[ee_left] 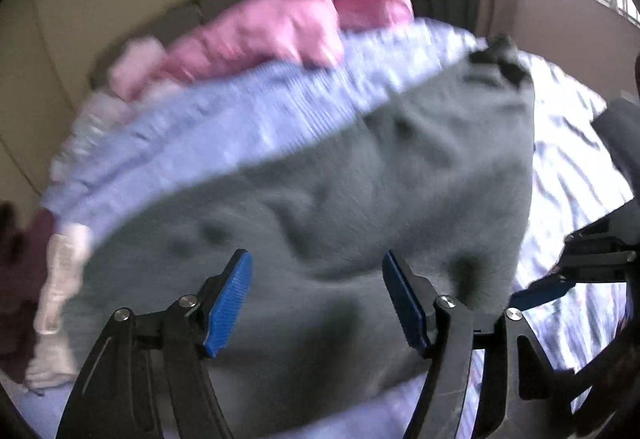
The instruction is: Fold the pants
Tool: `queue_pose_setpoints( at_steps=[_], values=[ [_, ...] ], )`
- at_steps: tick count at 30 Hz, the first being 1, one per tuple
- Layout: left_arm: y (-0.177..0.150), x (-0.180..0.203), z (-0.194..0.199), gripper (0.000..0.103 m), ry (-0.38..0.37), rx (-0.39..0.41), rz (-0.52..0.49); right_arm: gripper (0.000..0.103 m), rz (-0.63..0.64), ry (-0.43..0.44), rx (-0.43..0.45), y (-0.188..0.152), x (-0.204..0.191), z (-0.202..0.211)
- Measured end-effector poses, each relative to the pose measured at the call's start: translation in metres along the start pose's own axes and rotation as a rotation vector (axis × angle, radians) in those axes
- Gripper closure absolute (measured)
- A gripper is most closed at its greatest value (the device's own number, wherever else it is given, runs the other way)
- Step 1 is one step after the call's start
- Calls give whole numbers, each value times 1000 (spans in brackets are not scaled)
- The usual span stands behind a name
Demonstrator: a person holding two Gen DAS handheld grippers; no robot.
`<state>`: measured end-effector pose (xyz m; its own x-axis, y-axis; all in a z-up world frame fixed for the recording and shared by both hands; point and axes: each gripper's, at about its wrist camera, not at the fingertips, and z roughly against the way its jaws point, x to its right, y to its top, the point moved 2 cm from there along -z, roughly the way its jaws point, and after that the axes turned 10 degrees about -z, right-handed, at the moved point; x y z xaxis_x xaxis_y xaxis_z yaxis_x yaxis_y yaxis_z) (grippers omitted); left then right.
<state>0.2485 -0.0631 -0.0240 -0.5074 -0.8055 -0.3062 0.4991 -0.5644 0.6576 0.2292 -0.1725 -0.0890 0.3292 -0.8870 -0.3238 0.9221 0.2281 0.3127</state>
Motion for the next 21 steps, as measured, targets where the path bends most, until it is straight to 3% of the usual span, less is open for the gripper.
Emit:
queue_pose_setpoints(
  at_steps=[4,8,10,13,17,21],
  values=[
    [-19,-40,50,24,119,72,102,44,45,-57,71,-7,-29,38],
    [-54,-91,68,23,200,79,236,42,77,-132,291,15,-54,77],
    [-72,-110,67,23,186,66,294,37,58,-167,388,35,-60,84],
    [-96,-128,60,23,138,48,379,37,27,-193,432,60,-63,72],
    [-119,-141,42,23,38,43,496,37,14,-235,429,82,-79,33],
    [-122,-149,28,23,12,50,557,37,-5,-263,390,96,-75,5]
  ],
)
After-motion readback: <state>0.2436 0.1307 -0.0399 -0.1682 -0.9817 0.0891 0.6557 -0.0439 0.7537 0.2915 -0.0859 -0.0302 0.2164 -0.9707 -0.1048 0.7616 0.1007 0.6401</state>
